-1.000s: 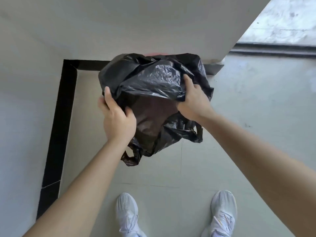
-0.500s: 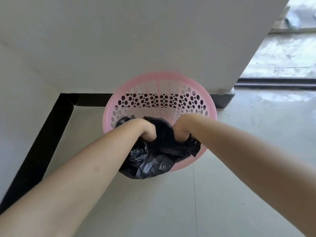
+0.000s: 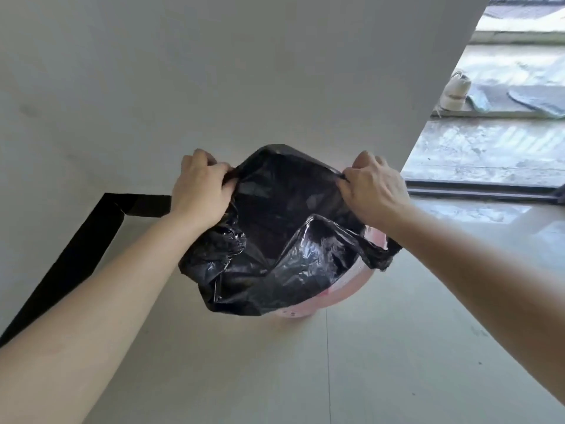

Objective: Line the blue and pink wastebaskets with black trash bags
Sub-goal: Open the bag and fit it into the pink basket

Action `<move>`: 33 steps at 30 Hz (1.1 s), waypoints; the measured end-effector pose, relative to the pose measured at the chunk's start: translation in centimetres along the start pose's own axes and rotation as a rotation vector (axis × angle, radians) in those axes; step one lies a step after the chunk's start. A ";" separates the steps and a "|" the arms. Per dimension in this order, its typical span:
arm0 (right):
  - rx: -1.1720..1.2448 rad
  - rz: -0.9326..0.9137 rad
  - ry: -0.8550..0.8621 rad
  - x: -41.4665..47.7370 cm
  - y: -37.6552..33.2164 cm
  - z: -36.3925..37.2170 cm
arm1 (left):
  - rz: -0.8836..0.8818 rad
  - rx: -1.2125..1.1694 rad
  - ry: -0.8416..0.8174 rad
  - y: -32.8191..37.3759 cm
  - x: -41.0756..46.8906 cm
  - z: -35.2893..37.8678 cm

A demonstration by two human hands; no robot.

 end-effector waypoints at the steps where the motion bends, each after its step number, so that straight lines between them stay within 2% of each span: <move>1: 0.078 0.048 0.016 -0.4 0.8 0.3 | -0.003 -0.044 -0.038 -0.2 -0.3 0.6; 3: 0.249 0.162 0.047 -1.2 2.4 0.8 | -0.004 -0.137 -0.124 0.0 -1.0 1.5; 5: 0.278 0.189 0.081 -2.2 3.3 0.6 | 0.030 -0.146 -0.154 0.9 -1.7 1.4; 8: 0.129 0.116 0.075 -2.9 3.6 0.1 | 0.151 -0.064 -0.242 3.0 -2.8 1.2; 10: -0.025 0.040 0.066 -3.0 3.0 0.0 | 0.227 0.087 -0.284 4.3 -3.2 1.1; 12: -0.081 -0.043 0.081 -3.2 2.1 -0.3 | 0.283 0.230 -0.266 5.7 -3.6 0.9; 14: -0.087 -0.113 0.115 -3.5 1.1 -0.8 | 0.278 0.155 -0.258 7.1 -4.0 0.6; 16: -0.083 -0.140 0.126 -3.9 0.3 -1.0 | 0.155 -0.061 -0.323 7.8 -4.5 1.4; 17: -0.074 -0.147 0.110 -4.0 -0.1 -0.9 | 0.033 -0.216 -0.417 7.6 -4.8 2.6; 20: -0.098 -0.208 0.053 -4.4 -1.3 0.1 | -0.427 -0.730 -0.850 7.4 -8.2 7.7; 22: -0.108 -0.255 0.048 -4.6 -1.8 0.4 | -0.470 -0.741 -0.956 7.7 -8.9 8.9; 25: -0.093 -0.278 0.046 -4.8 -1.4 0.2 | -0.290 -0.517 -0.847 8.4 -6.7 7.9; 27: -0.070 -0.294 0.075 -4.9 -0.6 -0.4 | -0.078 -0.321 -0.655 8.9 -4.5 5.5; 29: -0.036 -0.282 0.112 -4.6 0.4 -1.4 | 0.093 -0.237 -0.484 9.1 -2.9 2.8; 30: -0.016 -0.284 0.130 -4.4 0.9 -1.9 | 0.129 -0.263 -0.452 8.8 -2.4 2.0; 33: 0.008 -0.364 0.148 -4.5 1.4 -2.9 | 0.100 -0.513 -0.511 6.6 -1.7 1.6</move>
Point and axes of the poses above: each hand's wrist, its own x-axis towards the middle knuckle, its own z-axis out of the palm, y = z × x, the point moved 8 cm from there along x, towards the middle knuckle, and after that the axes turned 3 degrees about -y, right-handed, at the moved point
